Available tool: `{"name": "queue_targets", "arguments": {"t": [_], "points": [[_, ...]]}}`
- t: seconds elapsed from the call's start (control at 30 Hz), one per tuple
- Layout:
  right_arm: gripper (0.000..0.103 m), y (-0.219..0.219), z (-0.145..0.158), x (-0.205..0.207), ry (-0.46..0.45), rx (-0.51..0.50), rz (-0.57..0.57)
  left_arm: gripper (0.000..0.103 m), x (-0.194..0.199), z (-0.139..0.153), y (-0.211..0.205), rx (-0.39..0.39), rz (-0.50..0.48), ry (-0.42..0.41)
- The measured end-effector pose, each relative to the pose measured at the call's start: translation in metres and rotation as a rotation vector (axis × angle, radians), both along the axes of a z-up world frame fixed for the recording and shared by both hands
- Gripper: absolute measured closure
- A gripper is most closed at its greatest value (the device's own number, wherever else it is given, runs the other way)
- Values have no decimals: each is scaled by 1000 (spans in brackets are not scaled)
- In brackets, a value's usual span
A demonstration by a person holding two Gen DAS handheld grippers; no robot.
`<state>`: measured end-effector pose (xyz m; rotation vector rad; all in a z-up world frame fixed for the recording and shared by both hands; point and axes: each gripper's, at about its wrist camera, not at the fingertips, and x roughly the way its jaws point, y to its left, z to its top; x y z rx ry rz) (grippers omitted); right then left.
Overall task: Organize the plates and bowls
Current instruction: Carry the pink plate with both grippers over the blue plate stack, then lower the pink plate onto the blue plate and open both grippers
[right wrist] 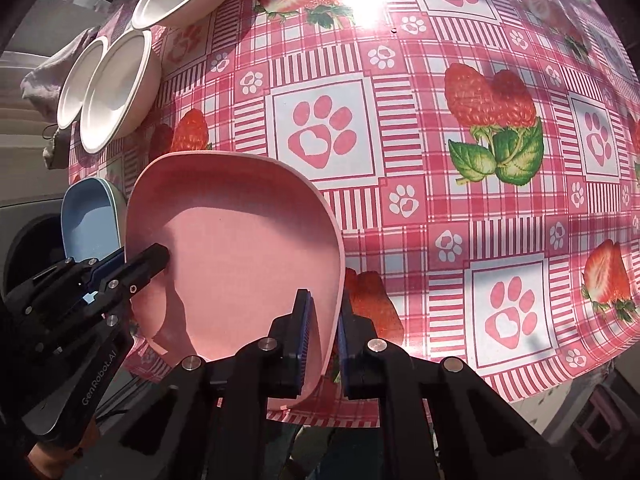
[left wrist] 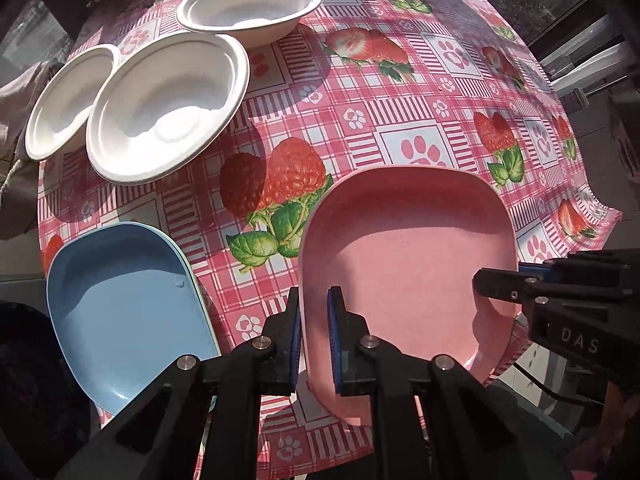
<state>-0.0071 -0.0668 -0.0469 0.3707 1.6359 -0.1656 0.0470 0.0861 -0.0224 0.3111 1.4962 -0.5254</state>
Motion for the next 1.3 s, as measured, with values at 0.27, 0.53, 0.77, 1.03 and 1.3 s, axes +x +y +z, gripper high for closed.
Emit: {"name": "queue_targets", "arguments": {"t": [0.27, 0.53, 0.77, 1.03, 1.3], "points": [[89, 33, 26, 25, -18, -1, 65, 90, 6, 15, 30, -18, 80, -32], [89, 86, 49, 47, -44, 10, 161, 90, 16, 22, 73, -12, 185, -64], [89, 143, 57, 61, -51, 21, 260, 90, 19, 23, 121, 7, 264, -75], [89, 190, 59, 69, -44, 43, 322, 90, 30, 22, 156, 42, 296, -101], [89, 216, 45, 76, -8, 59, 308, 90, 44, 9, 163, 71, 284, -103]]}}
